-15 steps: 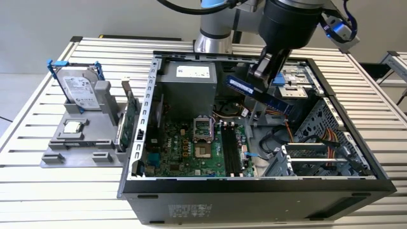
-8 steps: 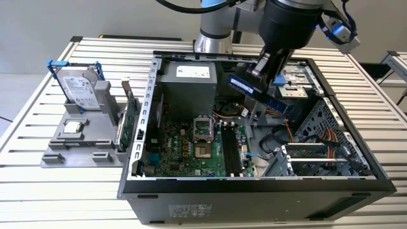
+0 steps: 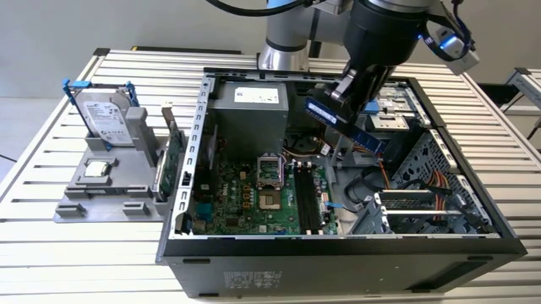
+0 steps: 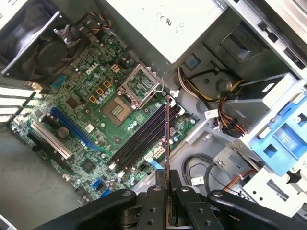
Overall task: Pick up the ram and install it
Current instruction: 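Insert the ram into the slot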
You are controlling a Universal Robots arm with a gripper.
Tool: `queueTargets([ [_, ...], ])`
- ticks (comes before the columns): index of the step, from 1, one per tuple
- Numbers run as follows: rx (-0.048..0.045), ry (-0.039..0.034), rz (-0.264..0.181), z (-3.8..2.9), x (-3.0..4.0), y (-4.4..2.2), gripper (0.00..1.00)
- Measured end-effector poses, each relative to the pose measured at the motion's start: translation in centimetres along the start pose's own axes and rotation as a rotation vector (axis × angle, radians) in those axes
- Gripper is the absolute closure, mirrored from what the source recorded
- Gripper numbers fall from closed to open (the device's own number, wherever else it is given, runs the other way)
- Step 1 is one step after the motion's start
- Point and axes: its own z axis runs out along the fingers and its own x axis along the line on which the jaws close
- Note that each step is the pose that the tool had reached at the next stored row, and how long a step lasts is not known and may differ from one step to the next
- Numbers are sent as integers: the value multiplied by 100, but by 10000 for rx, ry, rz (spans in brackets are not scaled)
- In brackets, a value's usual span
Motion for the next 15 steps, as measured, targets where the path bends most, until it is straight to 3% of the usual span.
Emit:
queueTargets([
  [15,3,-14,1396,9,0,0,100],
])
